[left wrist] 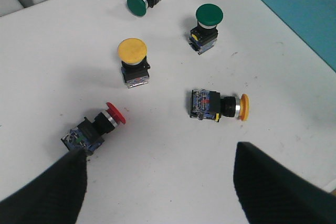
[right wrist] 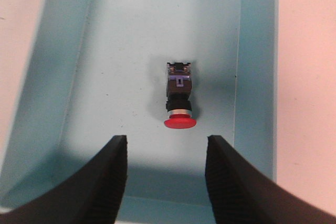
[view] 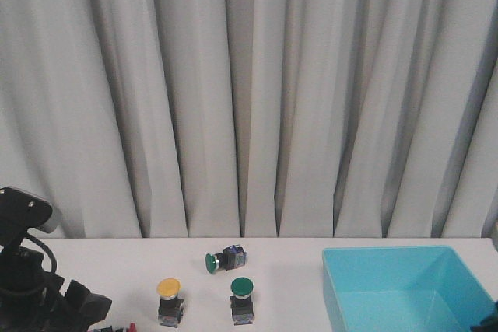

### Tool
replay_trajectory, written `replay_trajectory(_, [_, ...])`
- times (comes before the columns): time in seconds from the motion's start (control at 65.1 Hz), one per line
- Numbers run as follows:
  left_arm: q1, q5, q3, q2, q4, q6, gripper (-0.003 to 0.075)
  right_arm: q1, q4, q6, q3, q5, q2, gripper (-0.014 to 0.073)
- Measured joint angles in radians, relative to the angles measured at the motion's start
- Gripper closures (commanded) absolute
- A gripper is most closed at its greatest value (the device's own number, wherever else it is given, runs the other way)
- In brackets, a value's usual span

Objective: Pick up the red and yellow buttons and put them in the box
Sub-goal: 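Release the red button in the box and raise the right gripper, then lower the left gripper onto the yellow-capped button and grasp it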

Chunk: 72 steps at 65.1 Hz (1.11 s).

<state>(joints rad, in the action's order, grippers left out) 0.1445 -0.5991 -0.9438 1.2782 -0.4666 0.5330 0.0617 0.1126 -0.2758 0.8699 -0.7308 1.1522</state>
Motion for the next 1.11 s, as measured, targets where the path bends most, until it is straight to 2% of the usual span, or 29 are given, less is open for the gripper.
replay_trajectory(0.338, [0.000, -0.001, 0.000, 0.000, 0.000, 0.063, 0.0166, 0.000, 0.113, -0.030, -0.164, 0.074, -0.250, 0.0256])
replay_trajectory(0.614, [0.000, 0.005, 0.000, 0.007, -0.056, 0.129, 0.0169, 0.000, 0.121, -0.030, -0.178, 0.075, -0.275, 0.0256])
replay_trajectory(0.86, [0.000, 0.107, -0.009, 0.138, -0.125, 0.128, 0.0204, 0.000, 0.144, -0.030, -0.180, 0.075, -0.275, 0.0256])
replay_trajectory(1.105, [0.039, 0.112, -0.165, 0.343, -0.132, 0.126, 0.0209, 0.000, 0.158, -0.030, -0.180, 0.075, -0.275, 0.0256])
